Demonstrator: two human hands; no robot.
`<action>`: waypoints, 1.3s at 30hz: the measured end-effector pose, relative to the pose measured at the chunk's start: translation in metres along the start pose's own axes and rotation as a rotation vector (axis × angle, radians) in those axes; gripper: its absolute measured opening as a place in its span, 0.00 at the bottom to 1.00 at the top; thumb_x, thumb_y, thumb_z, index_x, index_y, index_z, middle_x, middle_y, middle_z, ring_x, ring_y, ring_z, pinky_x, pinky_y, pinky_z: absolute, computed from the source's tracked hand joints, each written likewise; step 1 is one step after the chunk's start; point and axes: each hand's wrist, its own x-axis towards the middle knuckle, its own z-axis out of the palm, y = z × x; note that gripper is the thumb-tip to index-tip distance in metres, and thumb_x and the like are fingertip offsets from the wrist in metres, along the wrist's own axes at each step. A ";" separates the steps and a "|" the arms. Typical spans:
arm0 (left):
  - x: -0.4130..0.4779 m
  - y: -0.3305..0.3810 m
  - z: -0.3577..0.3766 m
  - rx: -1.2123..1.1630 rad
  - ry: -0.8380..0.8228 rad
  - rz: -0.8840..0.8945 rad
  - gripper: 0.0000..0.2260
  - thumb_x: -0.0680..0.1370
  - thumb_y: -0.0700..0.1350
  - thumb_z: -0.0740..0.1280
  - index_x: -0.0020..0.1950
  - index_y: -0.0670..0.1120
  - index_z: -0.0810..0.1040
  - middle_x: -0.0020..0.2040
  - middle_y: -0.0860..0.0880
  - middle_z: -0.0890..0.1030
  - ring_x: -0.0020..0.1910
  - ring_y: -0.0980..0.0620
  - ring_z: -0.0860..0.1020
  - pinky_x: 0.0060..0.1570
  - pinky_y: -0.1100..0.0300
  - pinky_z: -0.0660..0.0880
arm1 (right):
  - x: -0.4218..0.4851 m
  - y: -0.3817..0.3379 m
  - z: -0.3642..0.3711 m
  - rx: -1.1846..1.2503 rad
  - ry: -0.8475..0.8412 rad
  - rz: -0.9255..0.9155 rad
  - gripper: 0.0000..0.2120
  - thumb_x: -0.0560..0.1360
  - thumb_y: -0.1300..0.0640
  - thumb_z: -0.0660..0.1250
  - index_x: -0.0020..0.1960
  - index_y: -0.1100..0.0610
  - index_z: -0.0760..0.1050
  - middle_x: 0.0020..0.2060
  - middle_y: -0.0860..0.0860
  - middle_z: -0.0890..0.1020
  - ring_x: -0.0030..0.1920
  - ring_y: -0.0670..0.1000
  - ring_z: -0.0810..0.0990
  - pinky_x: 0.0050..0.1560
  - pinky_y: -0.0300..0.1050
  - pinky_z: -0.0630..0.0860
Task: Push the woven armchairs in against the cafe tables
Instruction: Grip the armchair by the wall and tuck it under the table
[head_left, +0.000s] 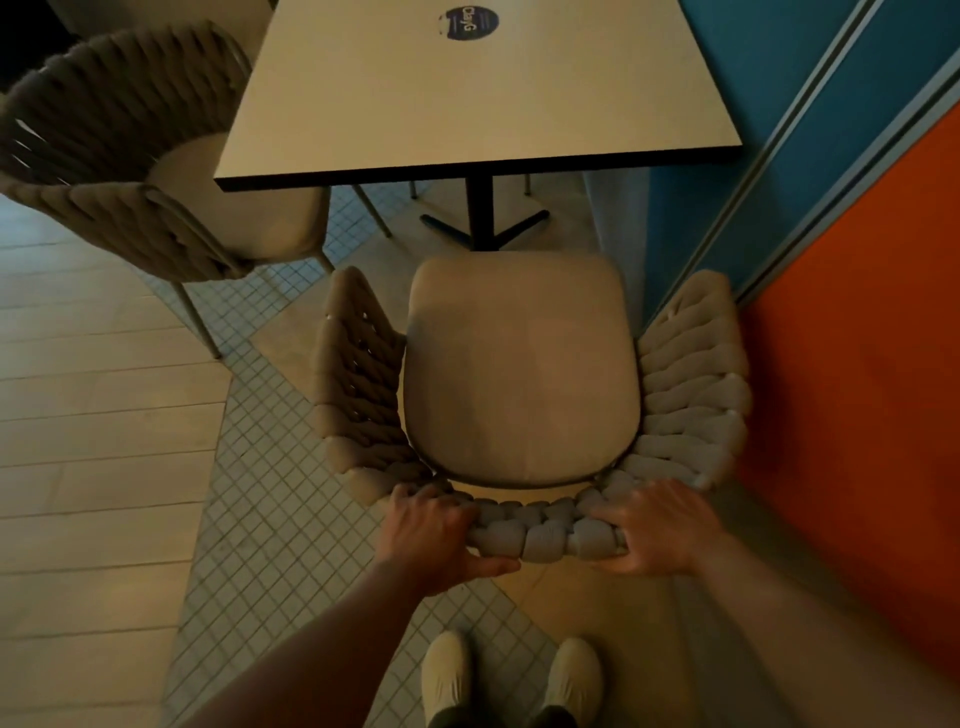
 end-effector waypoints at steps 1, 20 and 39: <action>0.001 0.001 -0.002 -0.001 -0.007 -0.001 0.42 0.65 0.83 0.47 0.64 0.58 0.77 0.61 0.58 0.81 0.64 0.52 0.75 0.60 0.48 0.64 | 0.001 0.002 0.001 0.001 0.012 0.001 0.36 0.66 0.21 0.50 0.65 0.39 0.71 0.54 0.46 0.83 0.54 0.53 0.82 0.50 0.48 0.75; 0.024 -0.069 -0.010 -1.843 0.333 -1.121 0.31 0.73 0.34 0.71 0.72 0.55 0.66 0.61 0.40 0.78 0.52 0.35 0.81 0.42 0.28 0.78 | 0.011 -0.014 -0.011 0.091 -0.200 -0.003 0.19 0.73 0.43 0.65 0.62 0.45 0.74 0.57 0.52 0.81 0.57 0.57 0.80 0.53 0.51 0.74; 0.011 -0.046 -0.010 -1.926 0.082 -1.052 0.24 0.75 0.47 0.74 0.68 0.49 0.70 0.57 0.39 0.81 0.53 0.35 0.82 0.49 0.34 0.80 | -0.002 -0.012 -0.012 0.138 -0.287 0.171 0.32 0.69 0.31 0.65 0.68 0.45 0.71 0.63 0.50 0.78 0.64 0.54 0.76 0.62 0.53 0.69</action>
